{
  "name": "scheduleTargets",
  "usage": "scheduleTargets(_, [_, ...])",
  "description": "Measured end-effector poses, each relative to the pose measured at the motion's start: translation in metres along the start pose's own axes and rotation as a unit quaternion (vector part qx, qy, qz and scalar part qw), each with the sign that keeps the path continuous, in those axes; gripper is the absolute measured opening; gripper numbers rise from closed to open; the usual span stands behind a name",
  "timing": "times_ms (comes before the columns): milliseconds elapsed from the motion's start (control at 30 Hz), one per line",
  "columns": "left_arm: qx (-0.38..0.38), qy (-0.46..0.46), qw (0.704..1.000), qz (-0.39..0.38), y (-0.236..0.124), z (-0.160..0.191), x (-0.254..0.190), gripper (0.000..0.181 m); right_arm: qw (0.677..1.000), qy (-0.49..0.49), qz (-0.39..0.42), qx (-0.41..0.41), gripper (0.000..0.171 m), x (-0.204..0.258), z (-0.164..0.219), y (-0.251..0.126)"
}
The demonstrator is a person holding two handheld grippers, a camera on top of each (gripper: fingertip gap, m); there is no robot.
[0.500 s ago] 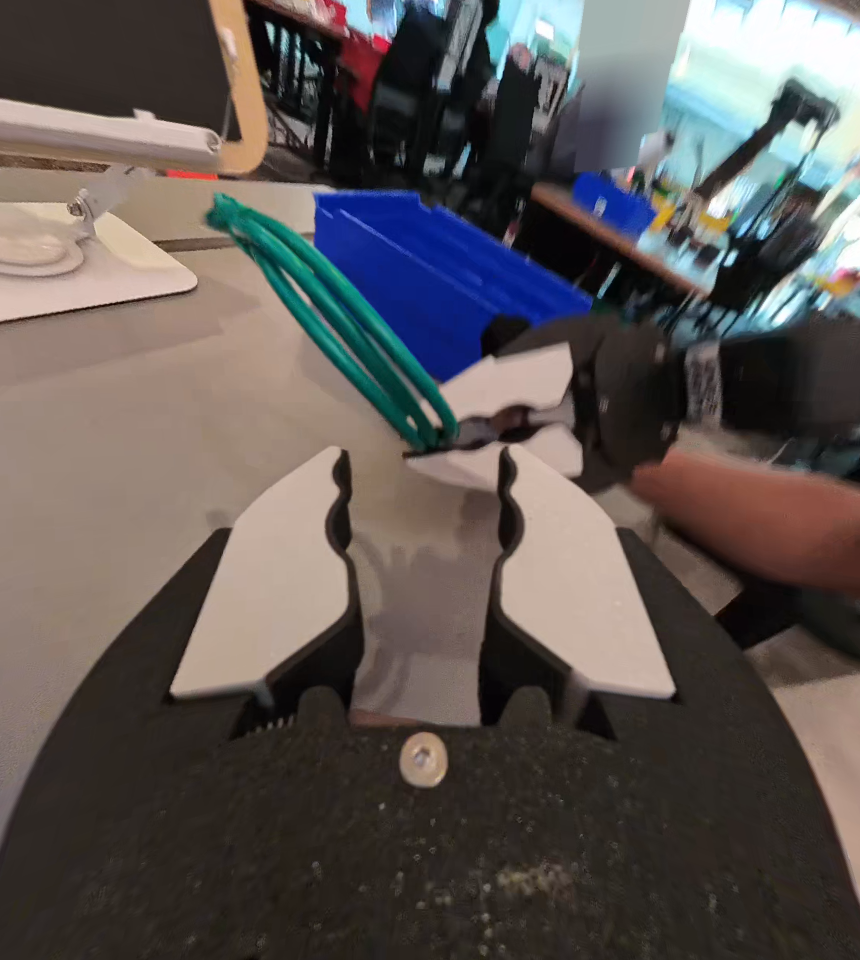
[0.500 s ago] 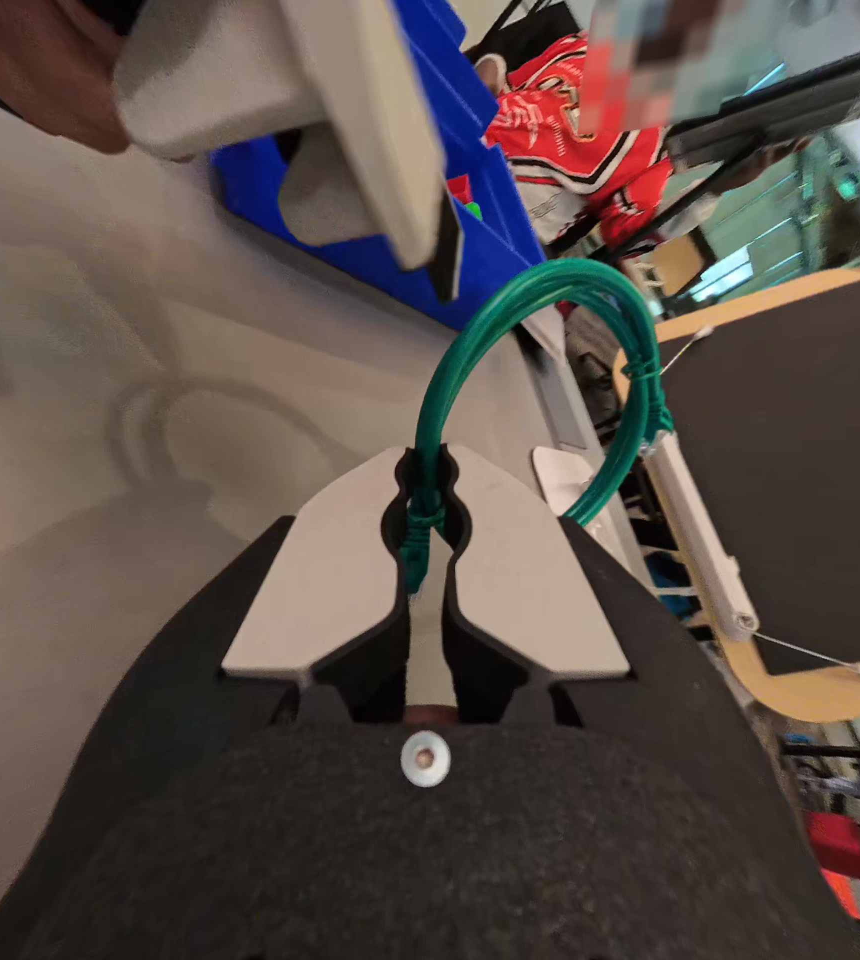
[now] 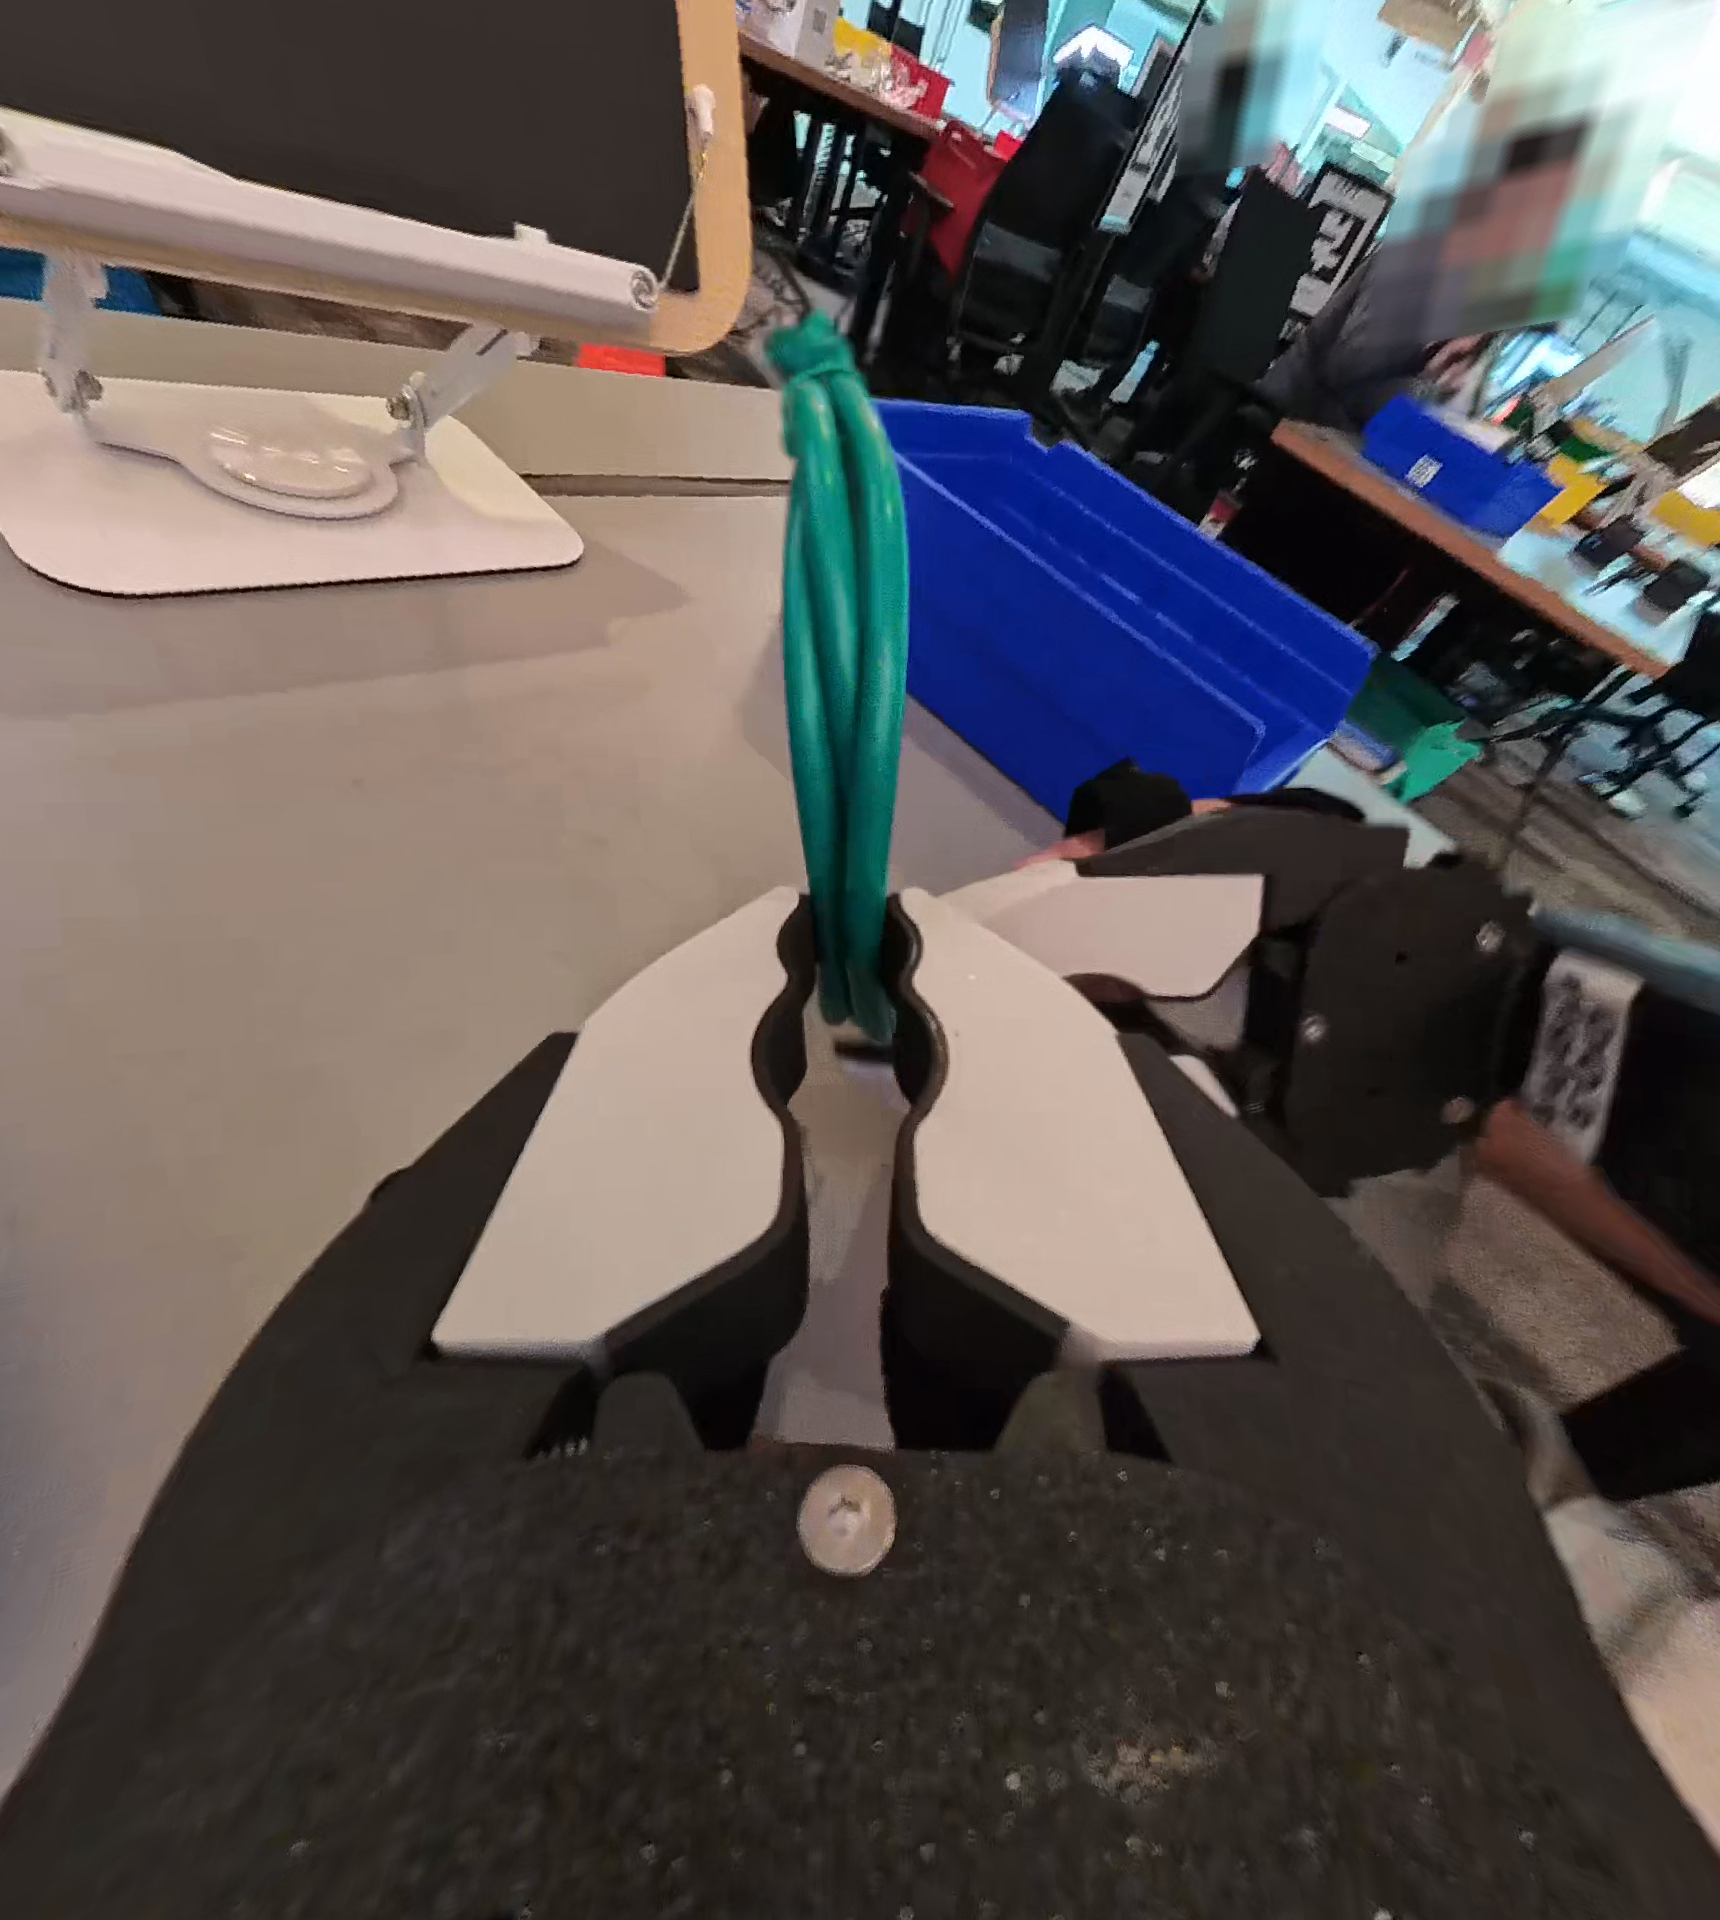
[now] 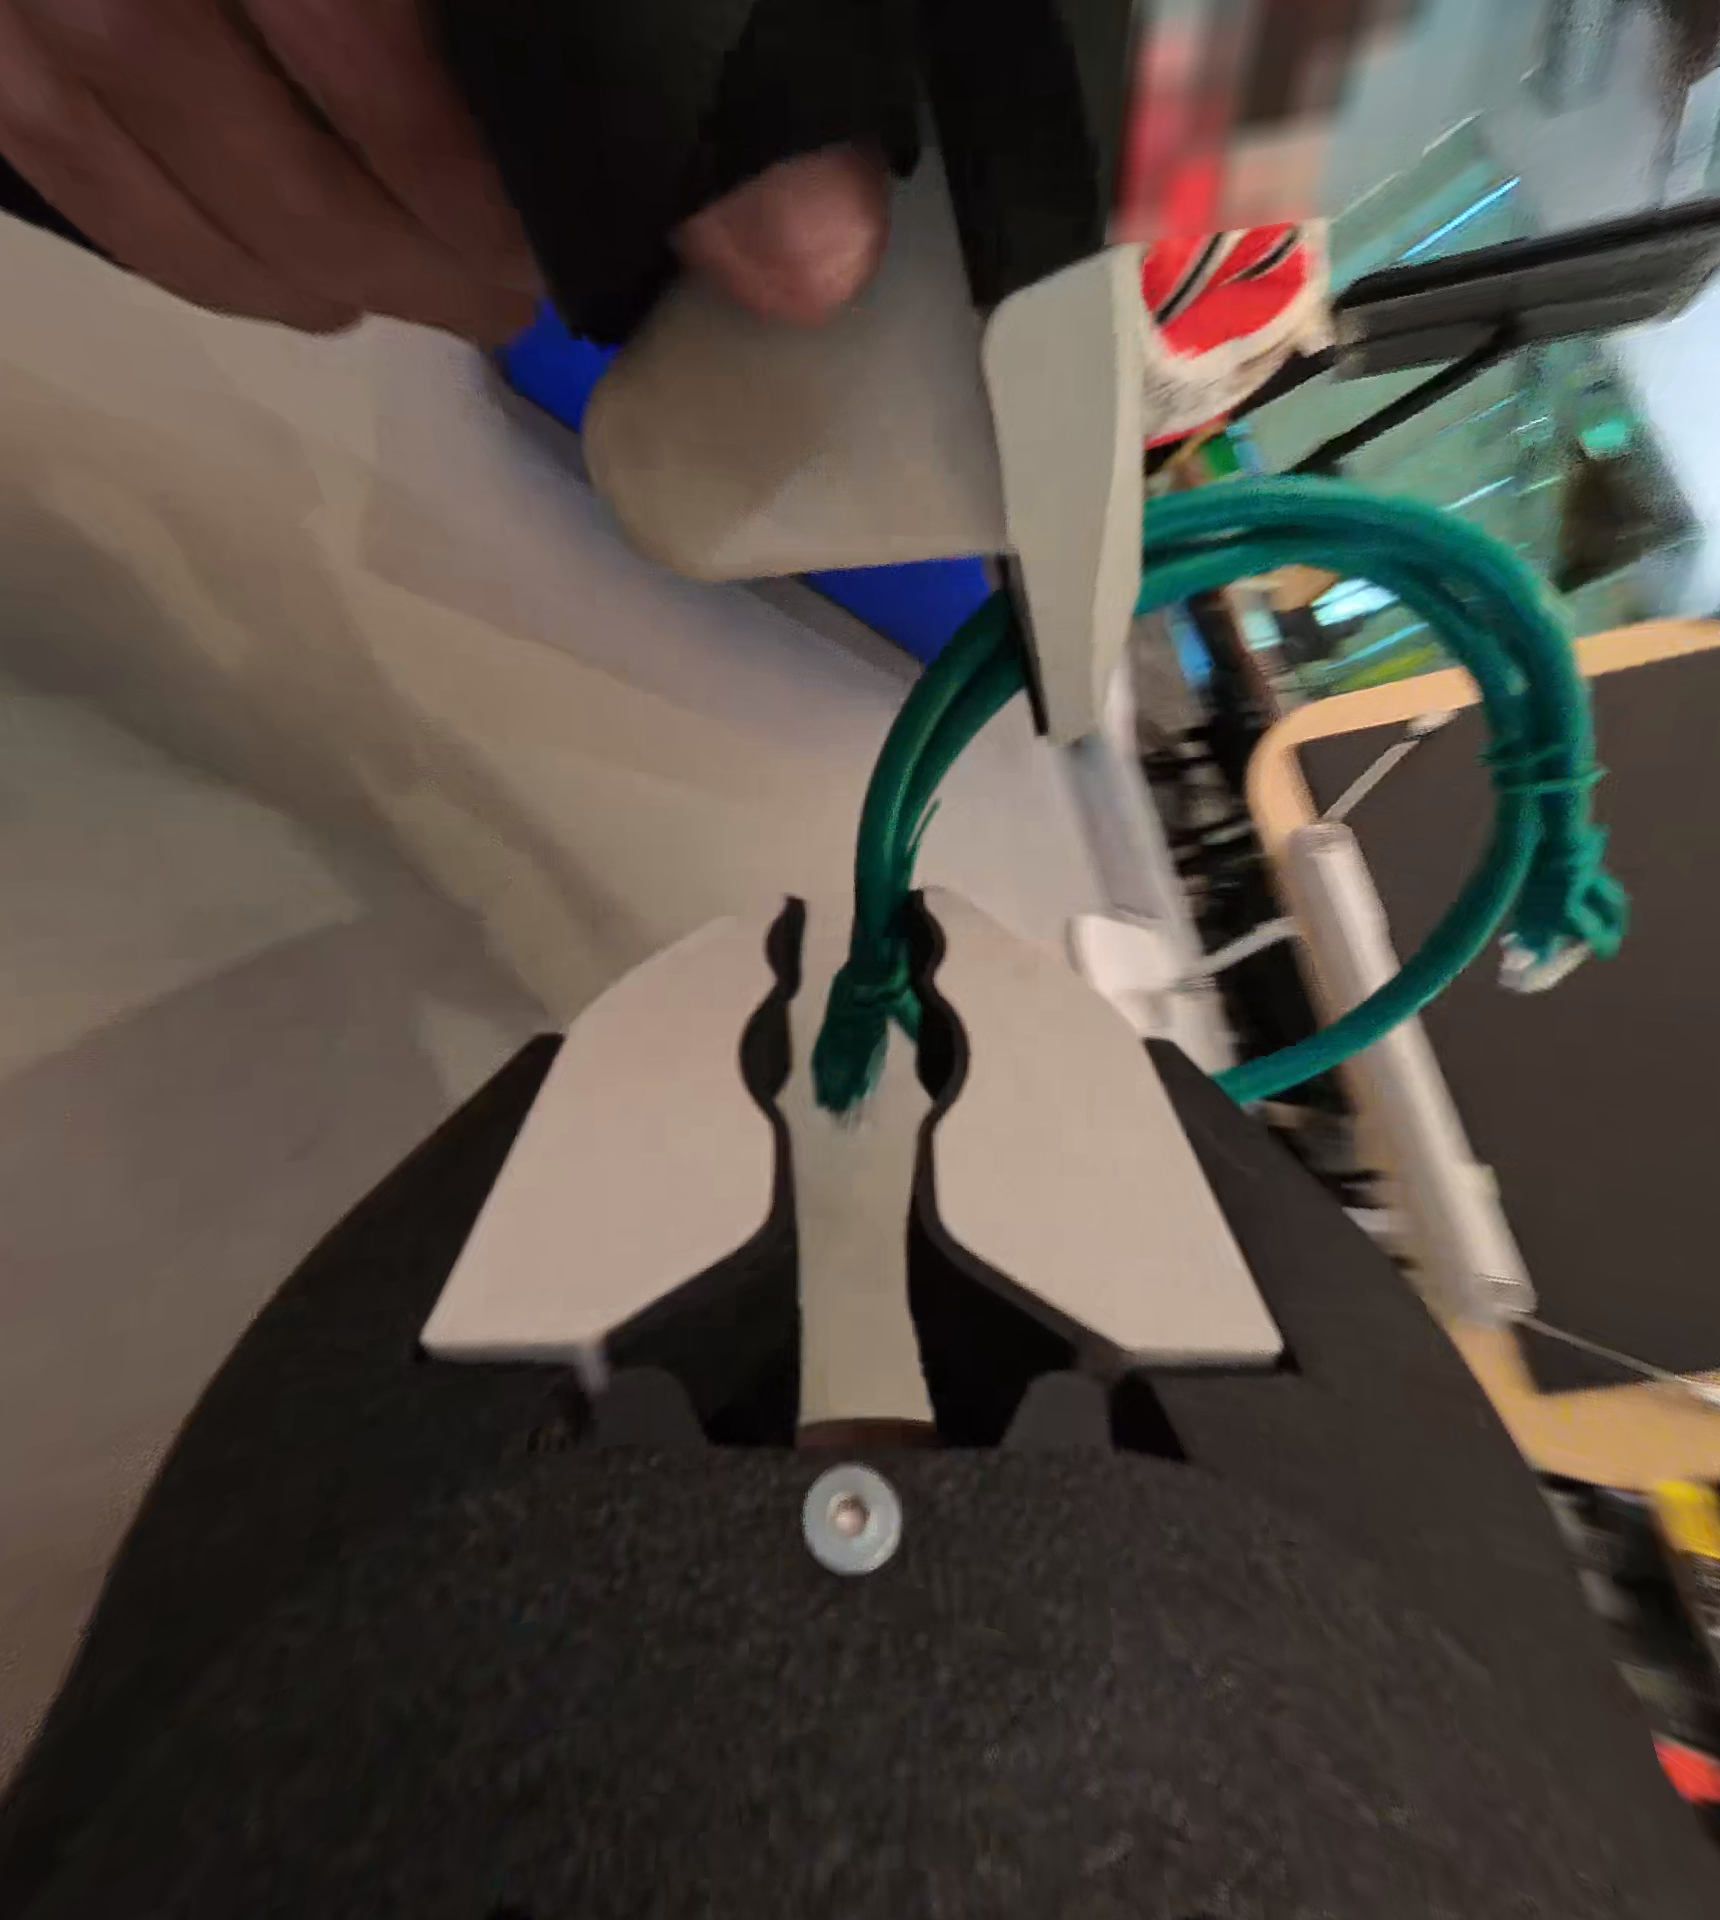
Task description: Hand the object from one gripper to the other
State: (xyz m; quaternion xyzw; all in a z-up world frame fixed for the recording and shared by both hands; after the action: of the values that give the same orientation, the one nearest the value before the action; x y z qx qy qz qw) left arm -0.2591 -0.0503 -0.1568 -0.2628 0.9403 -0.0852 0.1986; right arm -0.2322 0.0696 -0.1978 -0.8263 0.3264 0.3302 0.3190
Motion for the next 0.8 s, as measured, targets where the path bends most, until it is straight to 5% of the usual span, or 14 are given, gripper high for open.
scheduleTargets(100, [-0.007,0.034,0.999,-0.025,-0.004,-0.002,0.007,0.011,0.989,0.106,-0.098,-0.02,0.043,-0.004,0.006,-0.004])
scheduleTargets(167, [-0.01,0.054,0.997,-0.049,-0.007,-0.003,0.013,0.011,0.96,0.204,-0.177,-0.07,0.037,-0.013,0.007,-0.011])
scheduleTargets(333, [0.0,0.143,0.986,-0.09,-0.007,0.0,0.012,0.011,0.804,0.488,-0.277,-0.197,0.052,-0.053,0.014,-0.019])
scheduleTargets(400, [0.003,0.165,0.983,-0.077,-0.003,0.003,0.003,0.011,0.724,0.553,-0.326,-0.253,0.054,-0.057,0.012,-0.02])
scheduleTargets(467, [0.004,0.177,0.984,-0.032,0.001,0.006,-0.009,0.011,0.683,0.57,-0.36,-0.282,0.053,-0.055,0.011,-0.019])
scheduleTargets(700, [0.011,0.109,0.989,0.103,0.011,0.013,-0.025,0.011,0.688,0.538,-0.372,-0.315,0.037,-0.05,0.004,-0.015])
scheduleTargets(800, [0.011,0.092,0.987,0.128,0.012,0.016,-0.027,0.011,0.705,0.531,-0.356,-0.308,0.016,-0.049,0.008,-0.012])
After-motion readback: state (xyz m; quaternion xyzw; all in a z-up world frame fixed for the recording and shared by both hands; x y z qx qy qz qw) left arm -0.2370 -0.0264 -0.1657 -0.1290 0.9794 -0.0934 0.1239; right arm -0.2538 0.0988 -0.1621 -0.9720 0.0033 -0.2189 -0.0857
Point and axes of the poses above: each gripper's, where its closed fingertips meet, y out along the fingers, z out of its underside, x = y × z across the jaws, the point moved 8 cm from there along -y, back along the fingers, and after that the axes turned 1 degree about -z, right-handed, at the moved point
